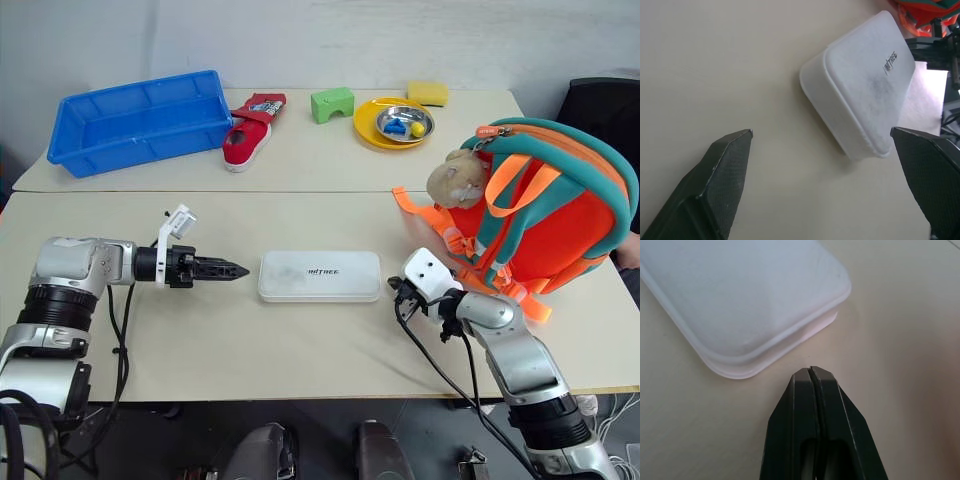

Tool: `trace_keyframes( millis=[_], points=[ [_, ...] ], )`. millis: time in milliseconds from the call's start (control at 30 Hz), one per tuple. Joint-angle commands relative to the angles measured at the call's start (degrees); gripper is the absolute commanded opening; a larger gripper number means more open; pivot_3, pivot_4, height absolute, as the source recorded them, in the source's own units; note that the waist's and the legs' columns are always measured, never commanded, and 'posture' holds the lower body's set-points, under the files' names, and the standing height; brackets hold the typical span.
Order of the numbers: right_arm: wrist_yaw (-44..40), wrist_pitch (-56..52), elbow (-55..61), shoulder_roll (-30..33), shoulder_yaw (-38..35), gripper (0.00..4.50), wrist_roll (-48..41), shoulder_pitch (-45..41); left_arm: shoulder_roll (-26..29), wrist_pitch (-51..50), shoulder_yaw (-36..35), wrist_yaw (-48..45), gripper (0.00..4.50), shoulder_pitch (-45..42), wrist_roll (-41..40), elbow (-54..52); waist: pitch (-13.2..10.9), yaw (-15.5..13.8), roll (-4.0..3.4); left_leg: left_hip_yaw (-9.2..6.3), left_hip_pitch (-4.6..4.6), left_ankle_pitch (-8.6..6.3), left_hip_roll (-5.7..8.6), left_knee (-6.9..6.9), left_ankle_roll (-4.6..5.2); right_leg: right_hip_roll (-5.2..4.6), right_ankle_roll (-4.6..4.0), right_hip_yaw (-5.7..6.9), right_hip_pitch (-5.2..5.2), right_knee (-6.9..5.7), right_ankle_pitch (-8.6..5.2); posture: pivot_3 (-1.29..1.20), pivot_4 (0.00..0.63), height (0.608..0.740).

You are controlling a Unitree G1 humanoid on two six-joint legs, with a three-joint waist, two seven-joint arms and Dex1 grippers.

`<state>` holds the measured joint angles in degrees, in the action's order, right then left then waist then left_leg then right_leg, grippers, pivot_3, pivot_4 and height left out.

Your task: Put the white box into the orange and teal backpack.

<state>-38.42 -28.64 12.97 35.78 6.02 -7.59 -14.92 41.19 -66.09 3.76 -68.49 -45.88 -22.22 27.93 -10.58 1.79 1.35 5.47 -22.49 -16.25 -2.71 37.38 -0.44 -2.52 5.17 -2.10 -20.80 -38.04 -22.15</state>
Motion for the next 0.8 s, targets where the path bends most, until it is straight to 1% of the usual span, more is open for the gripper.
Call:
trace_keyframes(
  millis=[33, 133, 200, 400, 567, 667, 767, 800],
  points=[
    [0.76, 1.12, 0.31, -0.45, -0.34, 0.0, 0.88, -0.85, -1.41, -6.84, 1.18, 0.76, 4.48, -2.32, -1.96, 0.0, 0.0, -0.02, 0.0, 0.0, 0.01, 0.0, 0.01, 0.0, 0.0, 0.0, 0.0, -0.01, 0.0, 0.01, 0.0, 0.0, 0.15, 0.74],
    [1.03, 1.14, 0.09, -1.03, -0.06, 0.0, 1.26, -1.16, -3.68, -6.84, 4.84, 2.28, 4.48, -1.95, -0.3, 0.64, 0.0, -0.19, 0.0, 0.0, 0.01, 0.02, 0.02, 0.04, -0.02, 0.0, 0.0, -0.01, 0.01, -0.02, 0.0, 0.0, 0.15, 0.74],
    [1.1, 1.2, -0.01, -1.38, 0.14, 0.0, 1.59, -1.27, -6.19, -6.16, 5.42, 4.11, 4.48, -2.19, 0.36, 2.36, 0.02, -0.3, -0.02, -0.01, 0.09, 0.02, 0.04, 0.06, -0.01, -0.02, 0.0, 0.0, 0.1, -0.01, 0.0, 0.0, 0.15, 0.74],
    [1.04, 1.64, -0.12, -2.09, 0.64, 0.0, 2.44, -0.91, -14.12, -6.4, 4.17, 7.73, 4.48, -4.78, -0.01, 7.49, 0.06, -1.72, -0.07, -0.09, 0.14, 0.01, 0.14, 0.27, 0.06, -0.12, 0.0, 0.06, 0.27, -0.04, 0.0, 0.0, 0.15, 0.74],
    [0.77, 2.22, 0.02, -2.04, 0.32, 0.0, 3.1, 0.22, -17.27, -7.08, 2.85, 7.23, 4.48, -6.61, -1.51, 8.46, 0.07, -2.03, -0.07, -0.15, 0.12, -0.03, 0.24, 0.38, 0.13, -0.2, 0.01, 0.09, 0.35, -0.03, 0.0, 0.0, 0.15, 0.74],
    [0.84, 2.45, 0.17, -2.02, 0.1, 0.0, 3.24, 0.78, -18.24, -6.89, 1.99, 6.89, 4.48, -7.67, -2.01, 9.62, 0.07, -1.86, -0.06, -0.15, 0.11, -0.03, 0.24, 0.38, 0.13, -0.2, 0.01, 0.1, 0.34, -0.03, 0.0, 0.0, 0.15, 0.74],
    [1.1, 2.53, 0.52, -1.95, -0.18, 0.0, 3.28, 1.51, -18.33, -7.21, 0.66, 6.18, 3.88, -9.25, -3.0, 10.49, 0.06, -1.53, -0.06, -0.14, 0.1, -0.03, 0.21, 0.38, 0.12, -0.16, 0.01, 0.09, 0.31, -0.03, 0.0, 0.0, 0.15, 0.74],
    [1.19, 2.64, 0.64, -1.94, -0.29, 0.0, 3.28, 1.83, -18.09, -7.49, 0.42, 5.59, 3.56, -9.69, -3.46, 10.42, 0.06, -1.44, -0.06, -0.13, 0.08, -0.03, 0.19, 0.38, 0.12, -0.13, 0.01, 0.08, 0.28, -0.02, 0.0, 0.0, 0.15, 0.74]
  ],
)
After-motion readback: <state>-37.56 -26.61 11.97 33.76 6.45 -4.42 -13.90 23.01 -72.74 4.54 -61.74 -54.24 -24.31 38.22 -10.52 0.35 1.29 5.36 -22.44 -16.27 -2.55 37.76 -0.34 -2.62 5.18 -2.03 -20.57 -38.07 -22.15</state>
